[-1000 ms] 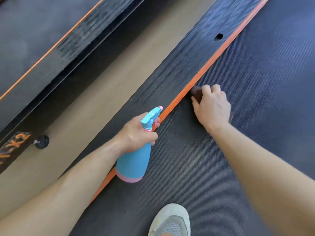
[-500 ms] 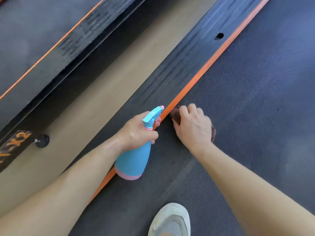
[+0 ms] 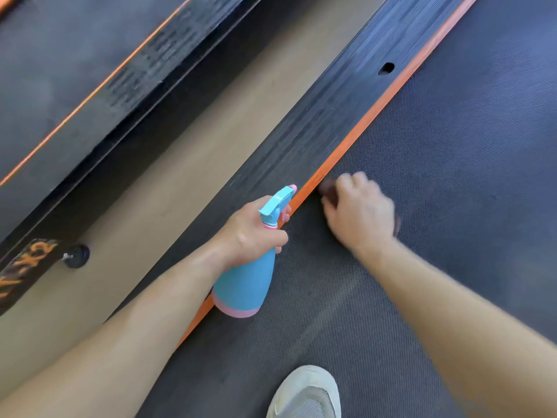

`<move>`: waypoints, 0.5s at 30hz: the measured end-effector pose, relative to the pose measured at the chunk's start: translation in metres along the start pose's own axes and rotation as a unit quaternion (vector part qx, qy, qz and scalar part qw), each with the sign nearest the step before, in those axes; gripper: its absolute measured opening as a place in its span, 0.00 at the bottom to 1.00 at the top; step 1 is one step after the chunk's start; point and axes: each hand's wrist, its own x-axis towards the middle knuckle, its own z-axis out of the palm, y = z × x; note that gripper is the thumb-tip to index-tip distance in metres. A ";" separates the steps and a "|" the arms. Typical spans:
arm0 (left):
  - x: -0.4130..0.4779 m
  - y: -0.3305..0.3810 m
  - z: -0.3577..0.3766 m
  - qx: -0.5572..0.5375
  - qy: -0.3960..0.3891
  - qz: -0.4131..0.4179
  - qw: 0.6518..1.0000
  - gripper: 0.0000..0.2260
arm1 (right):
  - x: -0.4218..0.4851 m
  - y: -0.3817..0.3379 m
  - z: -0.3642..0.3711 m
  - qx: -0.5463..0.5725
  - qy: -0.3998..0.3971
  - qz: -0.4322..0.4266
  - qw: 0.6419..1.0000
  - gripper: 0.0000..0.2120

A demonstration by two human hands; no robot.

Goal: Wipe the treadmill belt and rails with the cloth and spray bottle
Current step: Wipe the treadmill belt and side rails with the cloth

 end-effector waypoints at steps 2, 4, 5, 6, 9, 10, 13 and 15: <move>0.004 0.007 0.002 0.003 0.002 0.009 1.000 0.27 | -0.043 -0.017 0.008 0.011 -0.039 -0.089 0.995 0.15; 0.007 0.012 0.004 -0.001 0.001 0.014 1.000 0.27 | -0.046 -0.011 0.011 -0.015 -0.055 -0.170 0.984 0.16; 0.008 0.013 0.004 -0.007 0.002 0.013 1.000 0.26 | -0.033 -0.006 0.009 -0.036 -0.048 -0.169 0.984 0.17; 0.009 0.011 0.004 -0.013 0.004 0.009 1.000 0.25 | -0.017 -0.001 0.006 -0.050 -0.033 -0.138 0.989 0.17; 0.008 0.006 0.003 -0.017 0.002 -0.002 1.000 0.22 | 0.031 0.012 0.002 -0.043 0.020 0.016 0.999 0.18; 0.008 0.005 0.002 -0.010 0.000 -0.002 1.000 0.23 | 0.035 0.011 0.003 -0.032 0.030 0.040 0.998 0.18; 0.006 0.002 0.001 0.013 0.001 -0.005 1.000 0.24 | 0.001 -0.009 0.011 -0.021 0.031 0.009 0.999 0.15; 0.006 0.003 0.002 0.010 0.003 -0.004 1.000 0.26 | -0.046 -0.018 0.016 -0.010 0.001 -0.072 0.997 0.15</move>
